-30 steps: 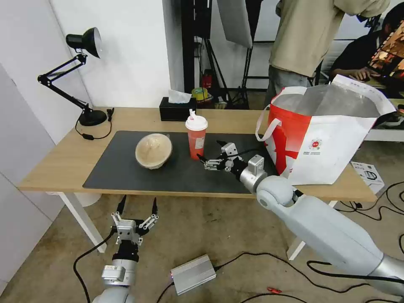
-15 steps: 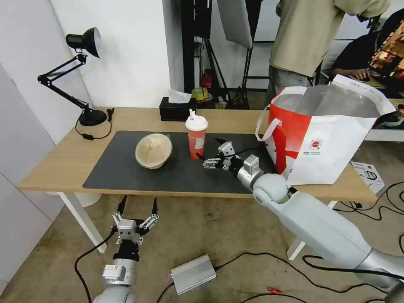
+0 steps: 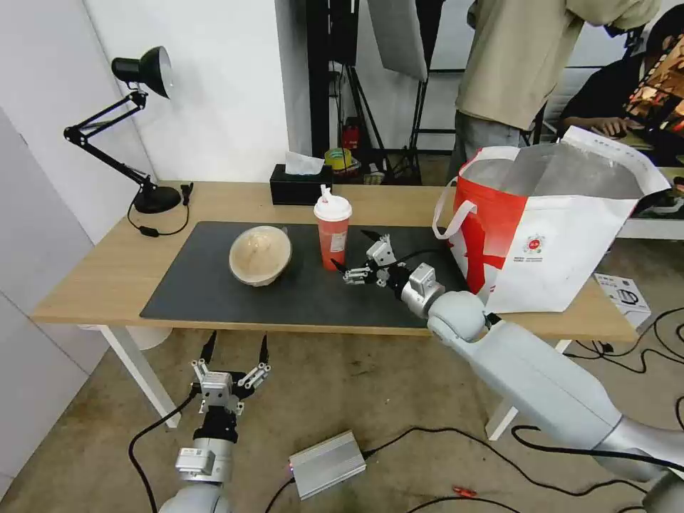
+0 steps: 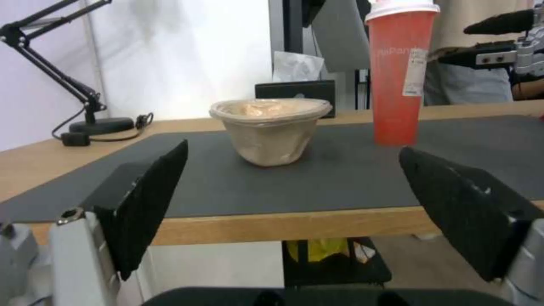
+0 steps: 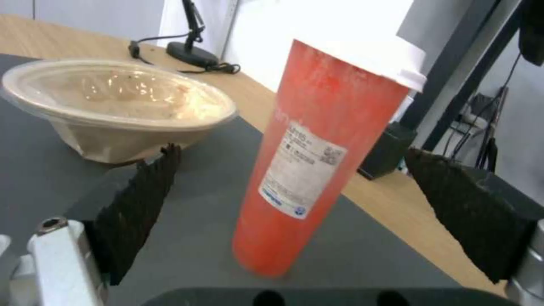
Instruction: Pick up the trash from the table and place it into the takeout bag.
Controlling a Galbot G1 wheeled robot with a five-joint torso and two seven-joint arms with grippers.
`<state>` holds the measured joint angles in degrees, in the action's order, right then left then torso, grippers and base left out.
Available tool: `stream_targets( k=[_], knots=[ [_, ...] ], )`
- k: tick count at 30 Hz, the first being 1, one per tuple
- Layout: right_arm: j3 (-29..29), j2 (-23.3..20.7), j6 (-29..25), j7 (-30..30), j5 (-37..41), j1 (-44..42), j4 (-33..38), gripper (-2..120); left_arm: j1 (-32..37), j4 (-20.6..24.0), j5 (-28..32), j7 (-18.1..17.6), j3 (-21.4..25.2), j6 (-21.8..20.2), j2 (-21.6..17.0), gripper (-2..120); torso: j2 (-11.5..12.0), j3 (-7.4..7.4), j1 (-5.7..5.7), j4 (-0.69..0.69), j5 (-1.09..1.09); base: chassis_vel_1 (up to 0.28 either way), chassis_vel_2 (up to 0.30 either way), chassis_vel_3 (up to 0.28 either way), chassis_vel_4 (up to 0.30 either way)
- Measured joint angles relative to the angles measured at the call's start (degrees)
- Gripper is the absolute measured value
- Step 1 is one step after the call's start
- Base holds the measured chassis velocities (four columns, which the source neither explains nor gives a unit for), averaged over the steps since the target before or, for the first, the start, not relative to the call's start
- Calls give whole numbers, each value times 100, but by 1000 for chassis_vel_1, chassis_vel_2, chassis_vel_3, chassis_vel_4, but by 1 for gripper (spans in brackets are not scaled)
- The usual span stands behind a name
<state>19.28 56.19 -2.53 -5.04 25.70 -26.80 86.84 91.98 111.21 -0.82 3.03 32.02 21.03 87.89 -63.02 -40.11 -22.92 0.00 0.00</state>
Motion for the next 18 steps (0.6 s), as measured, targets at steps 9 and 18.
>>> stream_targets(
  k=[9,18],
  knots=[
    [90,93,2,8,2,84,-47,100,-9,0,0,4,-5,3,-9,100,0,0,0,0,0,0,0,0,0],
    [182,354,8,25,13,180,-231,100,-32,-16,0,9,-9,9,-30,100,-1,0,0,1,0,0,0,0,0]
  ],
)
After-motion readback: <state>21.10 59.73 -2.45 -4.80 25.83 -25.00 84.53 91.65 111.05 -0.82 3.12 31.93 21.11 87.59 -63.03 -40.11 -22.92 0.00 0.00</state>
